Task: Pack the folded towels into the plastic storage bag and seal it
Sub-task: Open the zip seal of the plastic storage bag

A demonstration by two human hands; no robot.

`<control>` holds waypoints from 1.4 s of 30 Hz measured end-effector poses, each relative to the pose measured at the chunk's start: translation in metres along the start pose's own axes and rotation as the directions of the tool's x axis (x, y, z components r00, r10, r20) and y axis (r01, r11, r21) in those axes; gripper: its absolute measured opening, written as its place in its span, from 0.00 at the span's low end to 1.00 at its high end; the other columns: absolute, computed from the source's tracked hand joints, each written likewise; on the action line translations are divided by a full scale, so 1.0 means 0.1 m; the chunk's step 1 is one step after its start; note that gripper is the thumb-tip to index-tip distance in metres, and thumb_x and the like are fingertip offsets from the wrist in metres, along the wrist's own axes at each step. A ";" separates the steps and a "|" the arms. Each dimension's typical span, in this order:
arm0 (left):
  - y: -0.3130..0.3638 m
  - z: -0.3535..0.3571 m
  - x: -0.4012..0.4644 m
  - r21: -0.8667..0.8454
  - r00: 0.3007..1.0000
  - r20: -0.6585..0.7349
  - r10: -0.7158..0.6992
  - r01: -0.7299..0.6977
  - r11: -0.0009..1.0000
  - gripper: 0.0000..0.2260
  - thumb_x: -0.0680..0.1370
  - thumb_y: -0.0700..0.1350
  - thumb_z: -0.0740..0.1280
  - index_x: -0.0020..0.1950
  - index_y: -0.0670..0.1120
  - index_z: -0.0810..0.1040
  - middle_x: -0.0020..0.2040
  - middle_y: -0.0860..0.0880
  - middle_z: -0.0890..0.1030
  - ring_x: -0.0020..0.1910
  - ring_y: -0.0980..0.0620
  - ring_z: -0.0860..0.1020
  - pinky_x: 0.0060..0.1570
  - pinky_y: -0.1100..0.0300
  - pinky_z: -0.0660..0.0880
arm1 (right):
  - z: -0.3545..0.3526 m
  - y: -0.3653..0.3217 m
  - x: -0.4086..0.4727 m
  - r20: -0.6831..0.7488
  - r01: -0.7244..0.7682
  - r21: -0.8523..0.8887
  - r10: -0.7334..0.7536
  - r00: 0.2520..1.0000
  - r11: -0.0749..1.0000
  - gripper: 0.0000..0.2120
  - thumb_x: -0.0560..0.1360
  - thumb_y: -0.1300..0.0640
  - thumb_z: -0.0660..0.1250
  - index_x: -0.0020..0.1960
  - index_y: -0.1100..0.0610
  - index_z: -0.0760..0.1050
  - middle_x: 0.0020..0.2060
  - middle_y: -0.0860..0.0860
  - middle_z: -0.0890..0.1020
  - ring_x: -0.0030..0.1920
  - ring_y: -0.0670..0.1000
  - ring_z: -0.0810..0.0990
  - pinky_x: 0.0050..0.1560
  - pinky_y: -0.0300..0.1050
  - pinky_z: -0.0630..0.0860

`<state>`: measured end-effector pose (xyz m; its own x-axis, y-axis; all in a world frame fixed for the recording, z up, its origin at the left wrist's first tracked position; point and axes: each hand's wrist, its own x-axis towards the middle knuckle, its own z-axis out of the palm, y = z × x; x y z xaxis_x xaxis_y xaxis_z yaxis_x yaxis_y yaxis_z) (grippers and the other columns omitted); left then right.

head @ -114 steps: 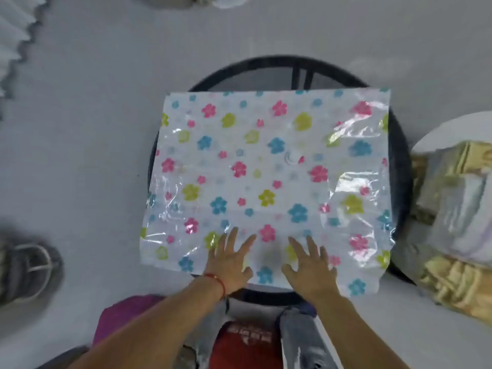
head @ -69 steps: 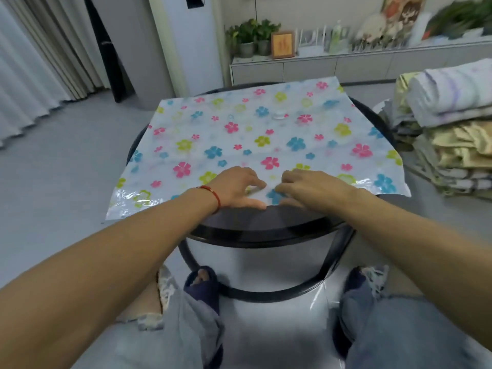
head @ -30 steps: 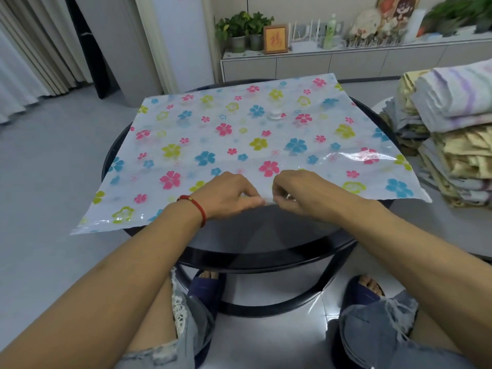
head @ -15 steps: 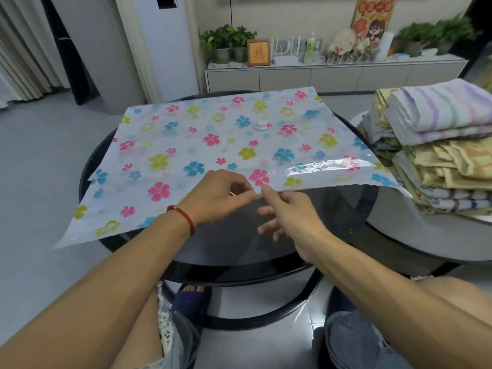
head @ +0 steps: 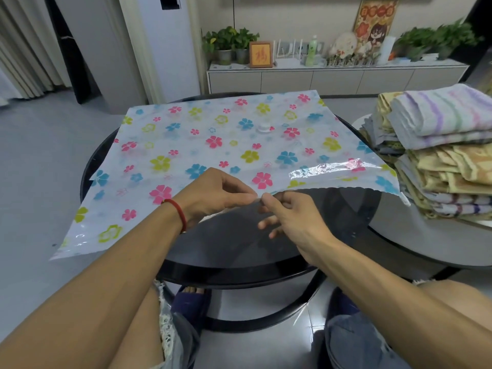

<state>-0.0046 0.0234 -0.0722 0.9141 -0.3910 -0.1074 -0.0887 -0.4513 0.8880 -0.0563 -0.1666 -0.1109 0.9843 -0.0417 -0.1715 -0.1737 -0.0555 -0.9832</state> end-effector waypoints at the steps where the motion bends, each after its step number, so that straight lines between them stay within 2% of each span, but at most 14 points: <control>1: 0.00 -0.01 0.00 -0.020 1.000 0.006 -0.011 0.011 1.000 0.06 0.72 0.50 0.76 0.47 0.51 0.88 0.47 0.53 0.87 0.52 0.54 0.83 0.58 0.55 0.78 | 0.00 0.00 0.00 0.005 0.003 0.007 -0.003 1.000 1.000 0.12 0.81 0.49 0.71 0.49 0.59 0.81 0.42 0.52 0.88 0.37 0.56 0.88 0.30 0.42 0.79; 8: -0.03 -0.06 -0.02 -0.104 0.995 0.058 -0.078 0.084 0.991 0.14 0.68 0.52 0.77 0.49 0.48 0.88 0.48 0.49 0.87 0.51 0.52 0.84 0.52 0.59 0.78 | 0.01 -0.03 -0.02 -0.015 0.025 0.100 -0.024 1.000 0.995 0.10 0.79 0.55 0.74 0.44 0.60 0.84 0.45 0.57 0.87 0.41 0.54 0.89 0.32 0.41 0.81; 12: -0.03 -0.05 0.00 -0.094 0.993 0.033 -0.111 0.114 0.989 0.08 0.71 0.48 0.77 0.48 0.47 0.88 0.46 0.49 0.87 0.49 0.50 0.84 0.47 0.61 0.79 | 0.01 -0.03 0.00 -0.042 0.012 0.078 -0.009 0.999 0.997 0.10 0.77 0.55 0.75 0.38 0.56 0.84 0.39 0.52 0.87 0.42 0.52 0.90 0.35 0.44 0.82; 15: 0.01 0.00 -0.05 0.215 0.996 -0.057 0.068 -0.054 0.975 0.05 0.75 0.47 0.73 0.47 0.49 0.88 0.43 0.54 0.87 0.45 0.55 0.83 0.48 0.59 0.80 | 0.01 -0.03 0.00 -0.033 0.025 0.084 -0.022 0.999 0.996 0.13 0.76 0.57 0.75 0.33 0.55 0.83 0.35 0.51 0.86 0.41 0.52 0.89 0.36 0.43 0.82; 17: 0.10 0.07 -0.10 0.519 0.972 0.047 0.230 -0.220 0.826 0.07 0.79 0.46 0.68 0.50 0.49 0.86 0.46 0.53 0.86 0.45 0.56 0.82 0.50 0.58 0.80 | 0.02 -0.02 0.00 -0.037 0.042 0.067 -0.040 0.999 0.997 0.13 0.75 0.60 0.74 0.31 0.55 0.82 0.33 0.51 0.85 0.39 0.49 0.88 0.36 0.41 0.82; 20: 0.22 0.19 -0.11 0.766 0.959 0.188 0.211 -0.278 0.579 0.09 0.79 0.44 0.63 0.41 0.49 0.80 0.38 0.47 0.83 0.40 0.47 0.80 0.44 0.50 0.77 | 0.04 -0.01 -0.01 -0.056 0.041 0.020 -0.040 0.998 0.999 0.10 0.72 0.63 0.71 0.32 0.60 0.82 0.37 0.56 0.88 0.39 0.51 0.88 0.35 0.38 0.81; 22: 0.25 0.24 -0.10 0.810 0.971 0.158 0.180 -0.232 0.539 0.10 0.77 0.43 0.63 0.37 0.45 0.78 0.33 0.44 0.80 0.36 0.43 0.78 0.39 0.49 0.76 | 0.06 0.01 -0.02 -0.079 0.019 0.037 -0.016 0.997 0.999 0.10 0.72 0.63 0.69 0.32 0.59 0.82 0.37 0.56 0.88 0.38 0.51 0.89 0.31 0.39 0.80; 24: 0.25 0.27 -0.10 0.822 0.975 0.130 0.178 -0.206 0.530 0.09 0.74 0.42 0.64 0.34 0.44 0.77 0.30 0.43 0.77 0.34 0.42 0.76 0.38 0.48 0.75 | 0.09 0.02 0.00 -0.091 -0.051 0.051 0.055 0.994 0.997 0.10 0.73 0.59 0.68 0.34 0.57 0.82 0.39 0.53 0.89 0.37 0.52 0.89 0.25 0.40 0.76; 27: 0.24 0.31 -0.12 0.834 0.976 0.087 0.199 -0.181 0.521 0.07 0.71 0.43 0.64 0.33 0.47 0.76 0.28 0.46 0.74 0.30 0.45 0.72 0.33 0.52 0.72 | 0.13 0.03 0.04 -0.040 -0.165 0.035 0.166 0.985 0.986 0.11 0.73 0.54 0.63 0.42 0.61 0.81 0.40 0.55 0.89 0.34 0.55 0.89 0.20 0.39 0.68; 32: 0.22 0.27 -0.14 0.775 0.966 0.045 0.256 -0.195 0.601 0.10 0.73 0.45 0.65 0.31 0.46 0.76 0.27 0.45 0.76 0.29 0.44 0.76 0.34 0.49 0.76 | 0.12 0.07 0.07 -0.127 -0.137 -0.074 0.127 0.984 0.988 0.18 0.66 0.51 0.65 0.33 0.66 0.81 0.30 0.53 0.86 0.21 0.51 0.69 0.23 0.40 0.67; 34: 0.23 0.26 -0.13 0.770 0.960 0.002 0.279 -0.180 0.612 0.10 0.72 0.43 0.65 0.31 0.45 0.76 0.27 0.45 0.76 0.29 0.44 0.75 0.34 0.51 0.75 | 0.13 0.08 0.06 -0.149 -0.136 -0.141 0.115 0.982 0.981 0.16 0.66 0.51 0.65 0.30 0.63 0.79 0.29 0.53 0.85 0.19 0.51 0.68 0.25 0.41 0.67; 37: 0.27 0.19 -0.08 0.793 0.911 -0.178 0.372 -0.091 0.603 0.08 0.73 0.41 0.64 0.34 0.45 0.76 0.29 0.45 0.76 0.32 0.41 0.76 0.37 0.51 0.74 | 0.16 0.09 -0.01 -0.119 -0.137 -0.223 0.113 0.986 0.965 0.12 0.66 0.51 0.64 0.30 0.59 0.76 0.26 0.56 0.80 0.19 0.51 0.66 0.24 0.40 0.65; 40: 0.27 0.13 -0.03 0.780 0.863 -0.272 0.425 -0.061 0.622 0.10 0.78 0.43 0.61 0.40 0.45 0.79 0.35 0.46 0.80 0.36 0.43 0.77 0.42 0.48 0.76 | 0.14 0.04 -0.06 -0.063 -0.077 -0.420 0.056 0.996 0.904 0.18 0.69 0.51 0.64 0.26 0.62 0.73 0.22 0.53 0.81 0.20 0.51 0.73 0.23 0.38 0.68; 42: 0.26 0.17 -0.03 0.758 0.877 -0.259 0.405 -0.075 0.647 0.10 0.80 0.45 0.60 0.46 0.45 0.80 0.39 0.47 0.82 0.39 0.45 0.79 0.43 0.48 0.76 | 0.08 -0.02 -0.08 -0.058 0.042 -0.662 -0.107 0.993 0.748 0.19 0.71 0.49 0.63 0.27 0.59 0.69 0.23 0.51 0.77 0.27 0.55 0.76 0.28 0.43 0.70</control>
<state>-0.0161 -0.0005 -0.0564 0.8681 -0.3181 0.3810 -0.4263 -0.8711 0.2439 -0.0638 -0.1584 -0.1080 0.9938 -0.0930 -0.0614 -0.1092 -0.7036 -0.7021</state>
